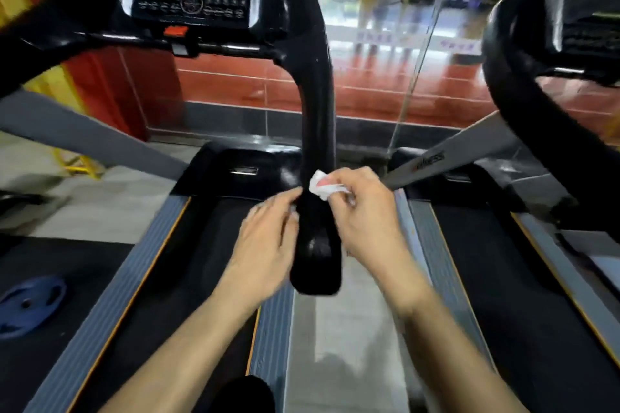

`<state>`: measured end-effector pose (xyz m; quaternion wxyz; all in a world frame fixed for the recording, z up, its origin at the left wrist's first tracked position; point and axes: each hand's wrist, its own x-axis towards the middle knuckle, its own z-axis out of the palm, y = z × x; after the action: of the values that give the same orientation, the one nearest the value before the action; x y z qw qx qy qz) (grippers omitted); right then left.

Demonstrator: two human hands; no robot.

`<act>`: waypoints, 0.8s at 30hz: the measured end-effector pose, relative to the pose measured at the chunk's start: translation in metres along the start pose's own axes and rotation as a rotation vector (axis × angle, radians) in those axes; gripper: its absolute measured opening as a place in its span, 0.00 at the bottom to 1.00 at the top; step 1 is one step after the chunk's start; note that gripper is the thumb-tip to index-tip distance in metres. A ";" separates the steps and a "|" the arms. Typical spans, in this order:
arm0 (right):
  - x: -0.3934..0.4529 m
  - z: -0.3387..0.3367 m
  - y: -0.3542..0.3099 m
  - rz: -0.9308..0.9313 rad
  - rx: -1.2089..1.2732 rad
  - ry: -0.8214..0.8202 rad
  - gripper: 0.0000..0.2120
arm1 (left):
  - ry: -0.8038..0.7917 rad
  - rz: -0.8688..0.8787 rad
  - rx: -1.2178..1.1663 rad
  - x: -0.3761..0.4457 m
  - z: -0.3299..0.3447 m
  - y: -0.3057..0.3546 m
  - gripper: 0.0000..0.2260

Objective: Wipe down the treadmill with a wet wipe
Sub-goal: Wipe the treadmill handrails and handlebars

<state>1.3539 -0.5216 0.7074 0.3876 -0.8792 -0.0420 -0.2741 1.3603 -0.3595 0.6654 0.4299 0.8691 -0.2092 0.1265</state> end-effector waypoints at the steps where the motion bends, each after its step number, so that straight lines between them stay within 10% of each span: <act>1: -0.016 -0.004 0.000 0.008 0.062 0.030 0.12 | 0.029 -0.041 -0.041 -0.011 0.001 0.011 0.18; 17: 0.020 -0.003 0.040 0.228 0.310 0.031 0.15 | 0.167 -0.255 0.229 -0.055 0.020 0.092 0.21; 24: -0.093 -0.020 0.037 -0.006 0.473 -0.013 0.22 | 0.202 -0.343 0.193 -0.051 0.022 0.097 0.20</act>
<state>1.2767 -0.5484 0.6456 0.5818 -0.7654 -0.1100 -0.2521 1.2705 -0.4172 0.6993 0.3787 0.9120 -0.0010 0.1574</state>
